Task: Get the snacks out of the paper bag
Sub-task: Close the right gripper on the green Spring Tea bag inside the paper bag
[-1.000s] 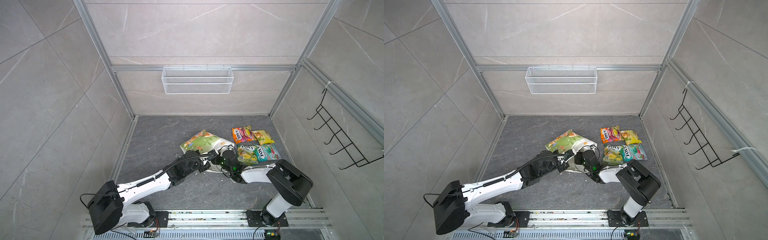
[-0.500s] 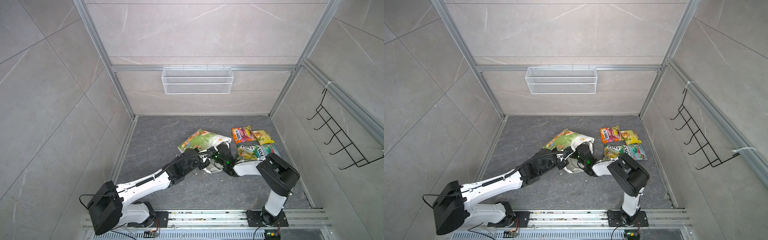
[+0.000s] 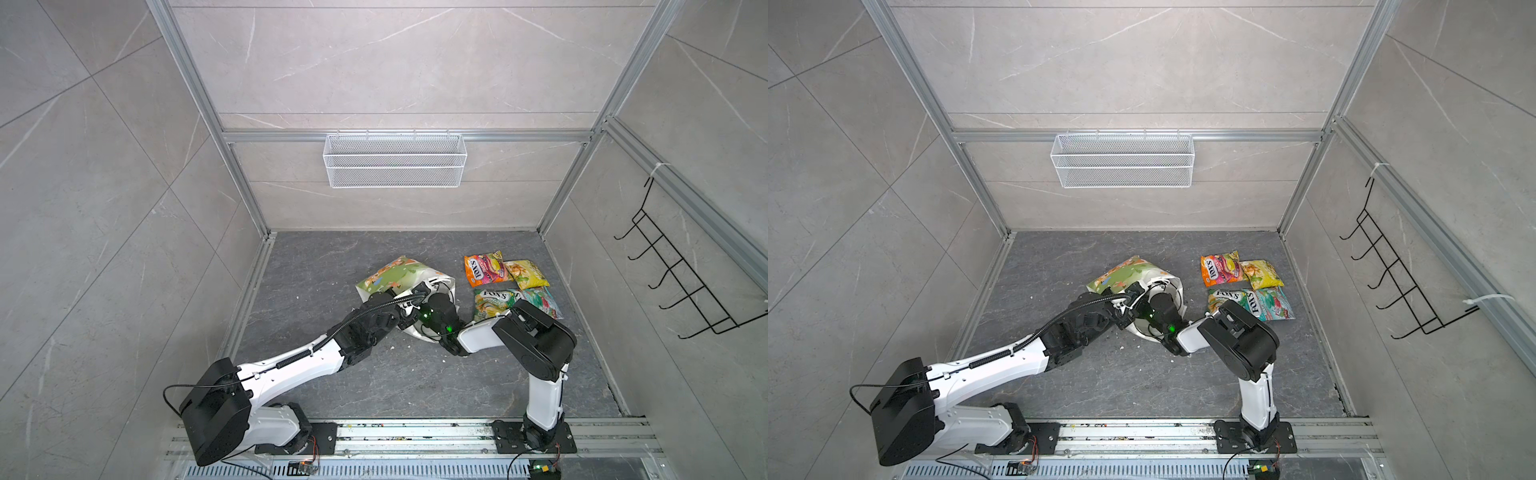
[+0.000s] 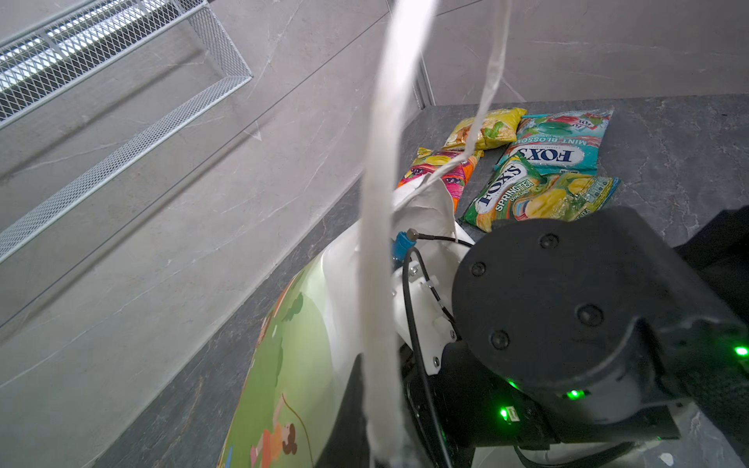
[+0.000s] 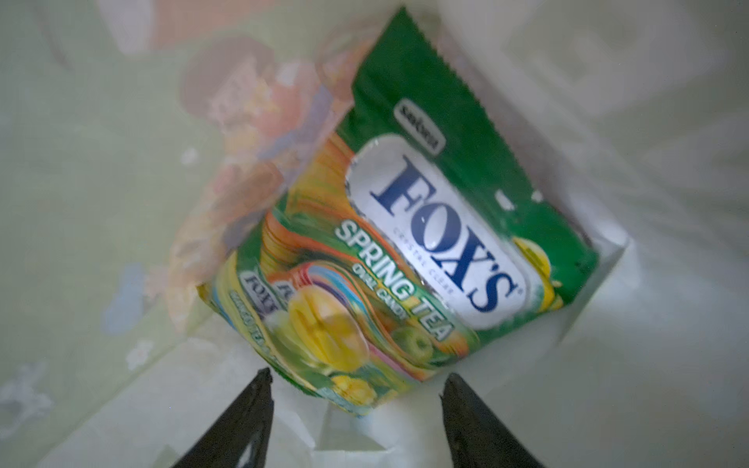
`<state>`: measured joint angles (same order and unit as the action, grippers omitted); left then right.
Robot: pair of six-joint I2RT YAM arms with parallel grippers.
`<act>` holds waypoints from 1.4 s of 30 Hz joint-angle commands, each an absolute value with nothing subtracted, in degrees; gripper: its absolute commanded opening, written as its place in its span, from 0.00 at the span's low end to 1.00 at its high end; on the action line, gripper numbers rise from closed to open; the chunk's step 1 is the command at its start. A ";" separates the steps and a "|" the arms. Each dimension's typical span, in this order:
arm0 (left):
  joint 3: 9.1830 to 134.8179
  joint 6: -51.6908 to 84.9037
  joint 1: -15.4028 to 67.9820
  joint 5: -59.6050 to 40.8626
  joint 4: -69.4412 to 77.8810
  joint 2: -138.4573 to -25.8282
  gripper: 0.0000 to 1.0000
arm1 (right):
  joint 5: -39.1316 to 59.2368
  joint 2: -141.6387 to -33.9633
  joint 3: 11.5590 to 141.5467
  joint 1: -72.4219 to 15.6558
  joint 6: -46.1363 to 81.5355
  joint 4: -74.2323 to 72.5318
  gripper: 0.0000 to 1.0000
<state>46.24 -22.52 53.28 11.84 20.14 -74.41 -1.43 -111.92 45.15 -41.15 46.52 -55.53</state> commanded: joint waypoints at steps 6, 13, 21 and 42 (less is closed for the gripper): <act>48.13 -23.18 53.26 1.20 23.58 -73.19 0.00 | -6.60 -113.83 56.13 -42.63 50.76 -38.39 0.77; 48.04 -22.47 53.44 -3.34 23.78 -73.13 0.00 | -14.68 -121.43 63.52 -42.95 60.72 -37.23 0.87; 45.96 -21.82 53.62 -3.54 23.68 -71.34 0.00 | -21.97 -128.23 73.28 -43.07 71.68 -28.42 0.77; 38.86 -25.65 53.09 14.10 30.23 -73.33 0.00 | -18.81 -115.83 60.15 -42.98 60.74 -29.90 0.07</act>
<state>40.49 -24.60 53.06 12.47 30.09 -73.58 -19.81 -120.64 63.09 -43.38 65.28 -31.51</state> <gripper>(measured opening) 0.047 0.132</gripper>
